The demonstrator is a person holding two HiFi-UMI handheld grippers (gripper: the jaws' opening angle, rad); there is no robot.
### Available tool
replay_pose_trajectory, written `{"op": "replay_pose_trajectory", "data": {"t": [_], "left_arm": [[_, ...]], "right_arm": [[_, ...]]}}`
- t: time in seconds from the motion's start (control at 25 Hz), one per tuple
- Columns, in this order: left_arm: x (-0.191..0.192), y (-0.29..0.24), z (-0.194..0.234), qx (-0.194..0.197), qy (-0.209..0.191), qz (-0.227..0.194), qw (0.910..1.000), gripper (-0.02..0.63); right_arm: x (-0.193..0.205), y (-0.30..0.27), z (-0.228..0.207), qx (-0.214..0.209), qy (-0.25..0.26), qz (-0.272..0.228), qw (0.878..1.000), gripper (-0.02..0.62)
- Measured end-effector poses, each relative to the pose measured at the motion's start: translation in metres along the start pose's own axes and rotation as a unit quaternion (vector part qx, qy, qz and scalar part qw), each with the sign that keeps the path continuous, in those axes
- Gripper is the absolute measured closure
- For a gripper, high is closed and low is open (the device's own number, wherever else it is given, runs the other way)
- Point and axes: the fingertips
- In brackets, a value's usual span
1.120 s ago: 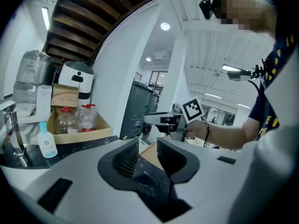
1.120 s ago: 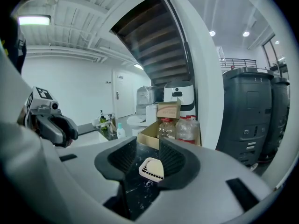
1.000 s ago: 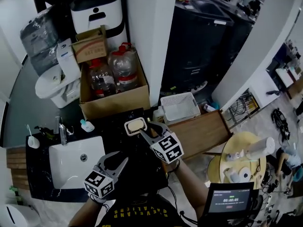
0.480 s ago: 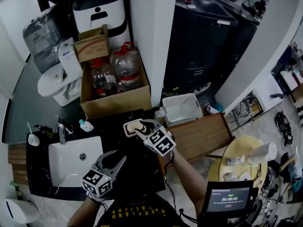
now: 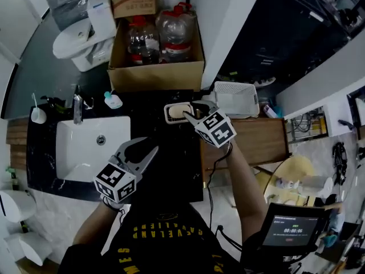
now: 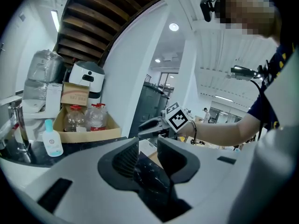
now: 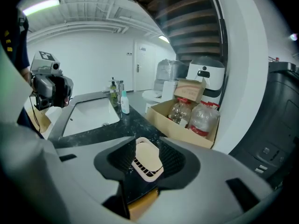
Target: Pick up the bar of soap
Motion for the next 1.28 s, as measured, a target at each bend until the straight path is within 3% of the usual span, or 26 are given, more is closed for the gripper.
{"op": "replay_pose_trajectory", "data": {"t": [0.28,0.48,0.68,1.0,1.28], "left_arm": [[0.016,0.010,0.020,-0.001,0.037,0.000,0.9993,0.488],[0.033,0.022,0.035,-0.008,0.058,-0.001,0.9983,0.488],[0.044,0.037,0.047,-0.019,0.083,-0.001,0.9963,0.488],[0.067,0.051,0.069,-0.021,0.110,-0.006,0.9937,0.488],[0.072,0.061,0.075,-0.029,0.125,-0.006,0.9918,0.488]], "right_arm": [[0.014,-0.032,0.004,-0.013,0.094,0.082,0.992,0.431],[0.031,-0.055,0.010,-0.041,0.164,0.157,0.973,0.376],[0.037,-0.066,0.013,-0.068,0.234,0.212,0.946,0.336],[0.050,-0.094,0.020,-0.119,0.282,0.279,0.910,0.327],[0.049,-0.096,0.016,-0.109,0.292,0.286,0.906,0.327]]}}
Point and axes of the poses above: the fingertips, and each gripper's own axes: y backward along the fingers, z to its left, x out of its underside, and after that the axes turned 8 degrees about z, right-handed
